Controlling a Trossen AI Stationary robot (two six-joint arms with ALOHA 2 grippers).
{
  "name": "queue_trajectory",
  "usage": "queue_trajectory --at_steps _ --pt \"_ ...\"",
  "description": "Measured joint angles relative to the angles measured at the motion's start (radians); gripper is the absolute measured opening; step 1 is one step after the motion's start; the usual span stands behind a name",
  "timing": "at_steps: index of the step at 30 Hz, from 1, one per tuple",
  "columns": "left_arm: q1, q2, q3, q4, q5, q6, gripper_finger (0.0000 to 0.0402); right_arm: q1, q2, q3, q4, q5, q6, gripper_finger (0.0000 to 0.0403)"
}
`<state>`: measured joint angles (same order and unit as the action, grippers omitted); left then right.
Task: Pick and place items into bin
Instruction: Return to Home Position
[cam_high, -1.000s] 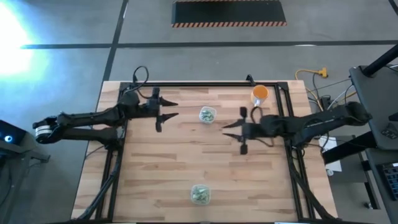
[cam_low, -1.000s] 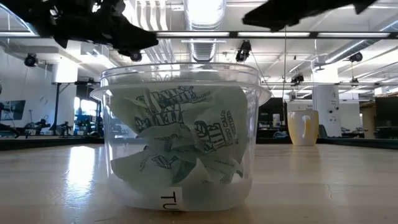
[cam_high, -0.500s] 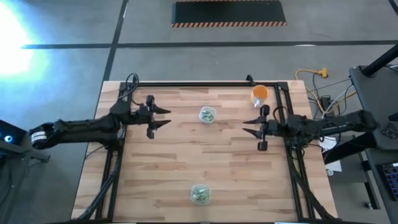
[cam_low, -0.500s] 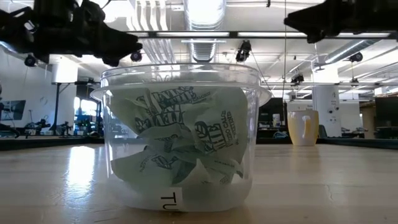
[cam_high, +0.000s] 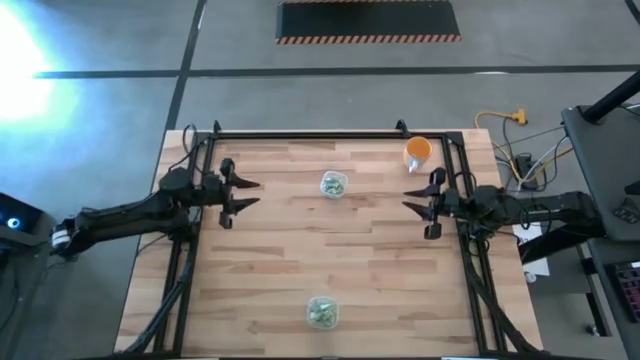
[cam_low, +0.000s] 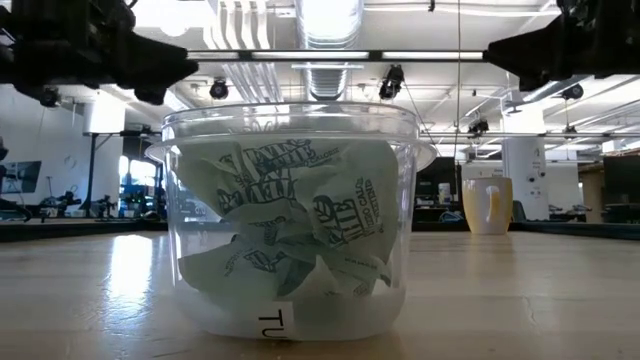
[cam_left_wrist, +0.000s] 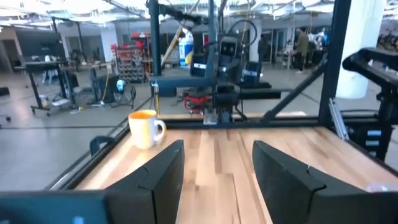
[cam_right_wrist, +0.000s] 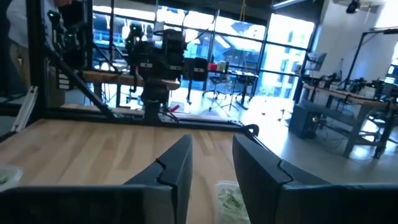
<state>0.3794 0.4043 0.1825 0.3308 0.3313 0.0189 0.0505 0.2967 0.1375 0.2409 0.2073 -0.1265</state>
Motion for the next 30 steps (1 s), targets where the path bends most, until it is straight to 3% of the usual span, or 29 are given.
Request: queue_trajectory --at_steps 12,16,19,22,30 --pt "0.0 -0.39 0.001 -0.296 0.002 0.012 0.0174 0.001 -0.116 -0.032 -0.073 -0.025 0.016 0.0105" --pt "-0.001 -0.371 -0.004 -0.313 0.028 0.009 0.0174 0.002 -0.135 -0.031 -0.088 -0.136 0.021 0.0105" --pt "-0.001 -0.337 -0.065 -0.216 0.027 -0.022 0.0174 0.002 -0.14 -0.037 -0.076 -0.195 0.037 0.0105" --pt "-0.001 -0.357 -0.171 -0.014 0.025 -0.101 0.0174 0.002 -0.133 -0.069 -0.034 -0.206 0.07 0.0105" --pt "-0.005 -0.374 -0.174 -0.027 -0.019 -0.14 0.0174 0.002 -0.132 -0.119 0.101 -0.205 0.068 0.0105"
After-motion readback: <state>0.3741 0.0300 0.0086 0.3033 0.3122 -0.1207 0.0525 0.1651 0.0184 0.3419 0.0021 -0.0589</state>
